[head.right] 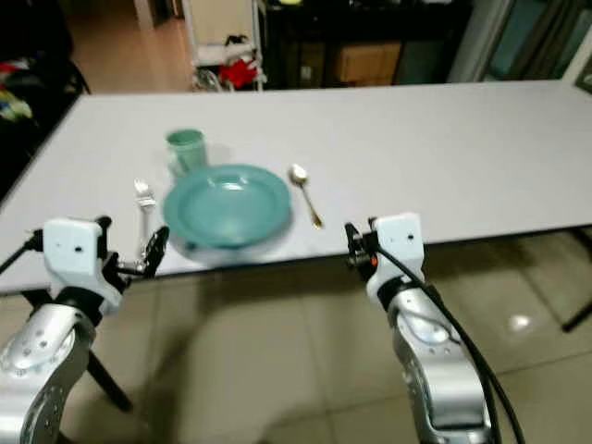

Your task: Setting the table

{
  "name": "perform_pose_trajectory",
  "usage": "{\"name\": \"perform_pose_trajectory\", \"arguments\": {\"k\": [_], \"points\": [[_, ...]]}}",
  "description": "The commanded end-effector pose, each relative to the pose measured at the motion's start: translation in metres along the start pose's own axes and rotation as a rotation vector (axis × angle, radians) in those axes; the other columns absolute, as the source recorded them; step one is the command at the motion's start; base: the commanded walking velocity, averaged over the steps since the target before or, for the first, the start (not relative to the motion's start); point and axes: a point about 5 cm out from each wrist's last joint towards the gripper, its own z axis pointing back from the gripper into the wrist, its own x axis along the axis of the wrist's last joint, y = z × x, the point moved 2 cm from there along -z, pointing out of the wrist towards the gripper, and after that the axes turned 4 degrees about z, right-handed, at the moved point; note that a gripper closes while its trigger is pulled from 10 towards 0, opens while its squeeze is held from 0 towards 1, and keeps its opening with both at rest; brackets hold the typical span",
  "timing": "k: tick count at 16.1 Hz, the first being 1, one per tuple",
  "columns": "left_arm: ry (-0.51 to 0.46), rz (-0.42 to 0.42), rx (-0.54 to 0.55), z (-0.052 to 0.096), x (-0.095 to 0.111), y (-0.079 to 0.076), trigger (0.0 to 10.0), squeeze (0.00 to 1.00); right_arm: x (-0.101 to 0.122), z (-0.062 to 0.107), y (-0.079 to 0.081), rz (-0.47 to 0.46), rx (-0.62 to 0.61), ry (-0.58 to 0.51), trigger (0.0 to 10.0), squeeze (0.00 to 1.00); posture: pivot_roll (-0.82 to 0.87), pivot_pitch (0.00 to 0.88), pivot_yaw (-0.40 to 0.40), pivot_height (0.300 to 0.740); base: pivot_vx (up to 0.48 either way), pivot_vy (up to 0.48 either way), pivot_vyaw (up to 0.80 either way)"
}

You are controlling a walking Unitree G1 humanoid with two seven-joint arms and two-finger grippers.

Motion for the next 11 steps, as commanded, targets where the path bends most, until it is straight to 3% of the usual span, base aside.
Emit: {"name": "perform_pose_trajectory", "arguments": {"k": [1,3,4,5,6,7,11], "points": [[0.001,-0.012,0.014,0.001,0.0,0.003,10.0,0.0,0.004,-0.002,0.005,-0.016,0.031,-0.014,10.0,0.0,0.09,0.0,0.004,0.74,0.0,-0.48,0.0],[0.003,-0.012,0.02,0.001,-0.001,0.002,10.0,0.0,0.004,-0.002,0.007,0.002,0.062,-0.02,10.0,0.0,0.09,0.0,-0.002,0.74,0.0,-0.48,0.0],[-0.003,-0.013,0.02,0.0,-0.001,0.001,10.0,0.0,0.003,-0.001,0.007,0.012,0.071,-0.014,10.0,0.1,0.1,0.0,-0.008,0.74,0.0,-0.39,0.0],[-0.003,0.001,0.019,-0.001,-0.001,-0.001,10.0,0.0,0.004,-0.002,0.008,0.022,0.081,-0.019,10.0,0.79,0.09,0.0,-0.011,0.74,0.0,0.0,0.8],[0.005,0.015,0.037,0.0,-0.003,0.001,10.0,0.0,0.007,-0.005,0.01,0.026,0.093,-0.029,10.0,0.93,0.1,0.0,-0.016,0.74,0.0,0.0,0.8],[0.01,0.017,0.049,0.001,-0.004,0.003,10.0,0.0,0.009,-0.007,0.01,0.028,0.097,-0.032,10.0,1.0,0.1,0.0,-0.019,0.74,0.0,0.0,0.8],[0.043,-0.013,0.101,0.004,-0.01,0.015,10.0,0.0,0.004,-0.005,0.014,0.043,0.132,-0.016,10.0,1.0,0.09,0.0,-0.018,0.74,0.0,0.0,0.8]]}}
